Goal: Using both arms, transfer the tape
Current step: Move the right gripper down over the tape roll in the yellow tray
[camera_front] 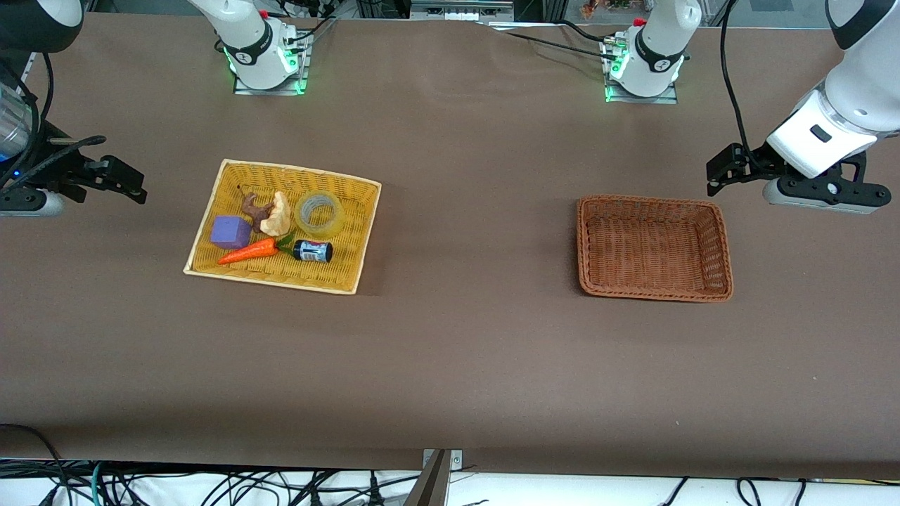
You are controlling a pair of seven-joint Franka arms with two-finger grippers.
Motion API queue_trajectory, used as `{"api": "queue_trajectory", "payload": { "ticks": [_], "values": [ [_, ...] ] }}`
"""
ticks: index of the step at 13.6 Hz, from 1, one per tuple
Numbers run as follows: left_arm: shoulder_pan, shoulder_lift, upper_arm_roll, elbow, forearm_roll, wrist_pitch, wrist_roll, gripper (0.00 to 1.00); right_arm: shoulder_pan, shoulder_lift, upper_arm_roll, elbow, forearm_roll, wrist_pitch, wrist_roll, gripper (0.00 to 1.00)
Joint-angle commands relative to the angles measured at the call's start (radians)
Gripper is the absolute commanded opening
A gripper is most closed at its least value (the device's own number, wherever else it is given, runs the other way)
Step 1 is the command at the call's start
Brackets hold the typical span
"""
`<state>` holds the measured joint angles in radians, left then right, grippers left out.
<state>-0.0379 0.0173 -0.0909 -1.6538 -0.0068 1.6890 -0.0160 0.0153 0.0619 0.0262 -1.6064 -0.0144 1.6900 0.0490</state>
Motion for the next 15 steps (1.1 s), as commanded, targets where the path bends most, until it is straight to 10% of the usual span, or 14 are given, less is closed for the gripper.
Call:
{"api": "queue_trajectory", "payload": {
  "ticks": [1,15],
  "values": [
    [0.001,-0.010,0.008,0.005,-0.010,-0.014,0.007,1.00,-0.005,0.003,0.003,0.014,-0.010,0.000,-0.006,1.00],
    [0.006,-0.010,0.007,0.005,-0.010,-0.028,0.008,1.00,0.179,0.159,0.012,-0.113,-0.001,0.221,0.242,1.00]
  ]
}}
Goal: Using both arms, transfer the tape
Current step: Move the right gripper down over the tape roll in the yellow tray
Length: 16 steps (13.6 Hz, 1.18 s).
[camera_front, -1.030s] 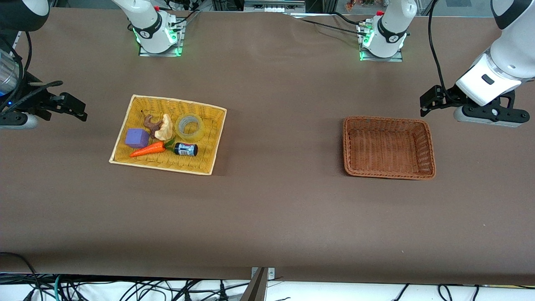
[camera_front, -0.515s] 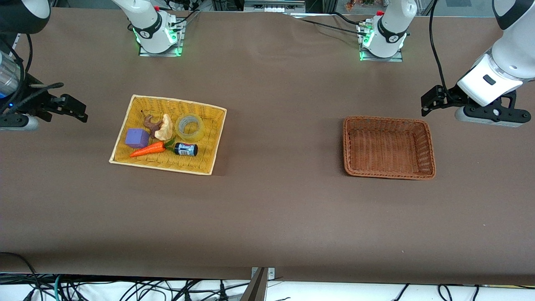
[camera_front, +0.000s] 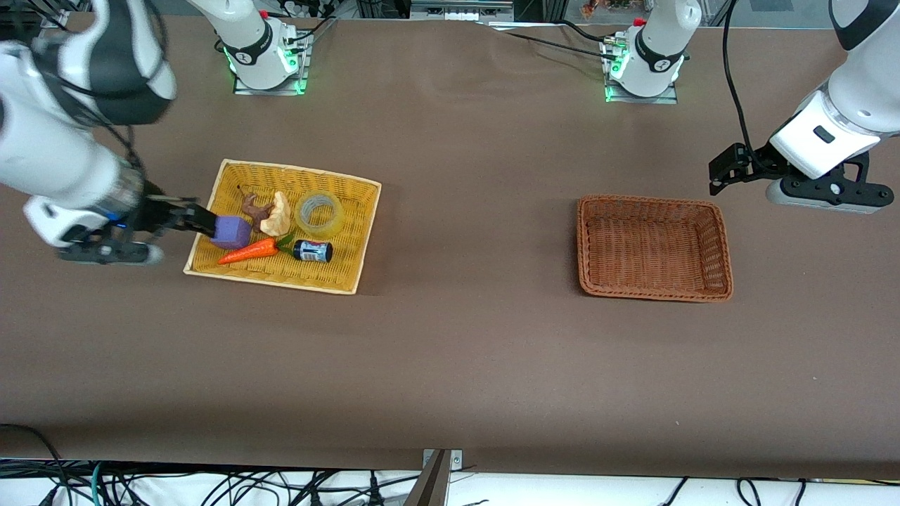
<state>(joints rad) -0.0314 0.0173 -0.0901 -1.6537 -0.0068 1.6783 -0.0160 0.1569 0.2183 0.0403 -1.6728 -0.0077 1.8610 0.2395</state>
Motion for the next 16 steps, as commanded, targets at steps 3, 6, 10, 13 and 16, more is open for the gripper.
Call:
{"api": "queue_trajectory", "payload": {
  "ticks": [3,6,10,13,16],
  "values": [
    [0.001,-0.010,0.006,0.006,-0.010,-0.017,0.008,1.00,0.038,0.015,-0.002,-0.115,-0.006,0.081,0.054,1.00],
    [0.001,-0.010,0.006,0.006,-0.010,-0.017,0.008,1.00,0.038,-0.020,-0.002,-0.285,0.003,0.226,0.060,1.00],
    [0.001,-0.010,0.006,0.006,-0.010,-0.017,0.008,1.00,0.039,-0.030,0.032,-0.410,0.003,0.352,0.170,1.00],
    [0.001,-0.010,0.006,0.006,-0.010,-0.017,0.008,1.00,0.039,-0.034,0.082,-0.499,0.003,0.438,0.248,1.00],
    [0.002,-0.010,0.006,0.006,-0.010,-0.017,0.008,1.00,0.039,-0.034,0.127,-0.563,-0.005,0.498,0.314,1.00]
  ]
}}
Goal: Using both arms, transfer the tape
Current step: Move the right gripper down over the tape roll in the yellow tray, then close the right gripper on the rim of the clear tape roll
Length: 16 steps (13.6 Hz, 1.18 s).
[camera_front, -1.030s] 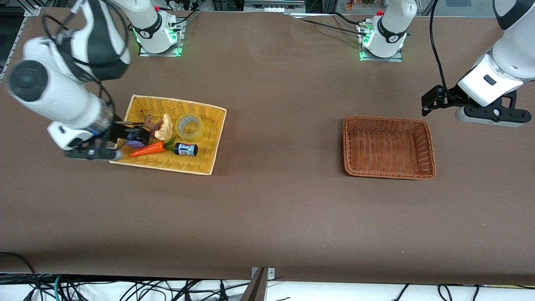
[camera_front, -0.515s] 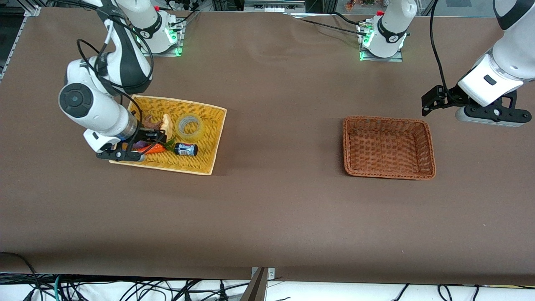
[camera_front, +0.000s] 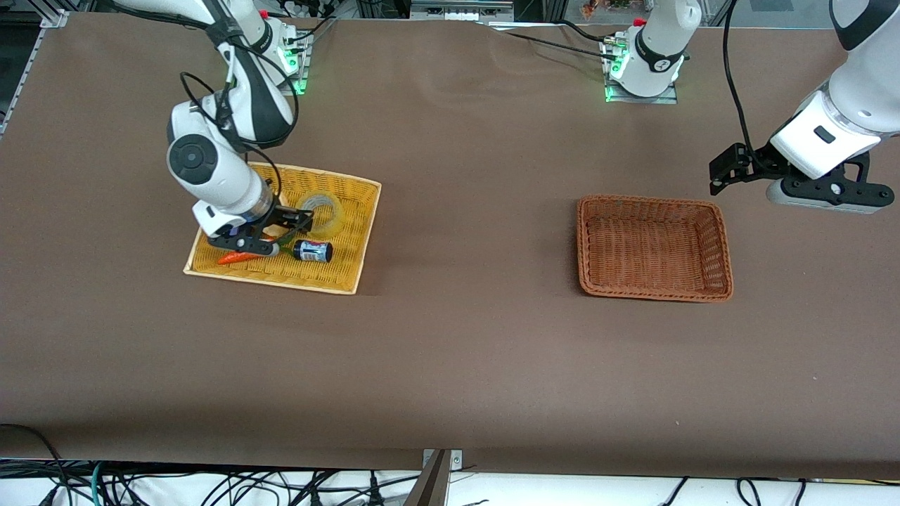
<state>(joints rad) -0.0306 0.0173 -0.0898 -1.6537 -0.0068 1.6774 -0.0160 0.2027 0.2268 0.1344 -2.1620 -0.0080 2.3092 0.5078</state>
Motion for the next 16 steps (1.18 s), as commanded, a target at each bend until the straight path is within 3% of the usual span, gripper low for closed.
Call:
{"api": "queue_trajectory", "payload": {
  "ticks": [1,7,16],
  "values": [
    [0.004,-0.010,0.005,0.006,-0.010,-0.016,0.010,1.00,-0.006,-0.044,0.039,-0.096,-0.006,0.070,0.058,1.00],
    [0.006,-0.010,0.005,0.006,-0.010,-0.016,0.010,1.00,-0.006,-0.044,0.041,-0.139,-0.032,0.078,0.054,1.00],
    [0.006,-0.010,0.005,0.006,-0.010,-0.016,0.010,1.00,-0.006,-0.040,0.039,-0.257,-0.036,0.199,0.043,1.00]
  ]
}}
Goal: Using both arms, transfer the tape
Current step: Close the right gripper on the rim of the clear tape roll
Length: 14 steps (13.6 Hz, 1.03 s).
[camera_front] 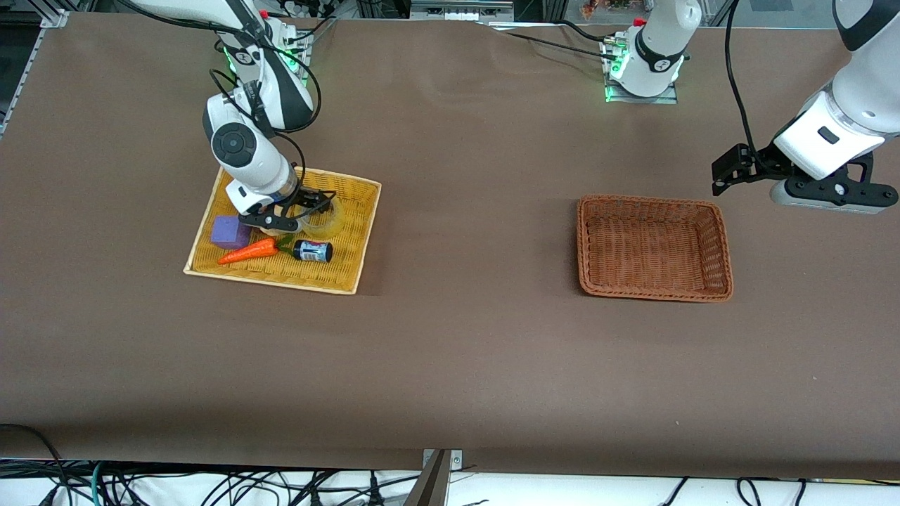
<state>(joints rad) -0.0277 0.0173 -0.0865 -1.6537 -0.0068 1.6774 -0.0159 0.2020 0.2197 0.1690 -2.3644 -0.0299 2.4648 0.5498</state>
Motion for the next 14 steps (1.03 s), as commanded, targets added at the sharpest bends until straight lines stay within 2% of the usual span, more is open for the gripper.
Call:
{"api": "queue_trajectory", "payload": {
  "ticks": [1,10,14],
  "values": [
    [0.005,-0.010,0.004,0.006,-0.010,-0.016,0.010,1.00,-0.006,-0.030,0.004,-0.064,-0.015,0.063,-0.011,1.00],
    [0.009,-0.010,0.001,0.008,-0.010,-0.016,0.010,1.00,-0.012,0.041,-0.026,-0.075,-0.018,0.190,-0.064,1.00],
    [0.008,-0.010,0.001,0.008,-0.010,-0.016,0.010,1.00,-0.013,0.047,-0.026,-0.075,-0.018,0.194,-0.062,1.00]
  ]
}}
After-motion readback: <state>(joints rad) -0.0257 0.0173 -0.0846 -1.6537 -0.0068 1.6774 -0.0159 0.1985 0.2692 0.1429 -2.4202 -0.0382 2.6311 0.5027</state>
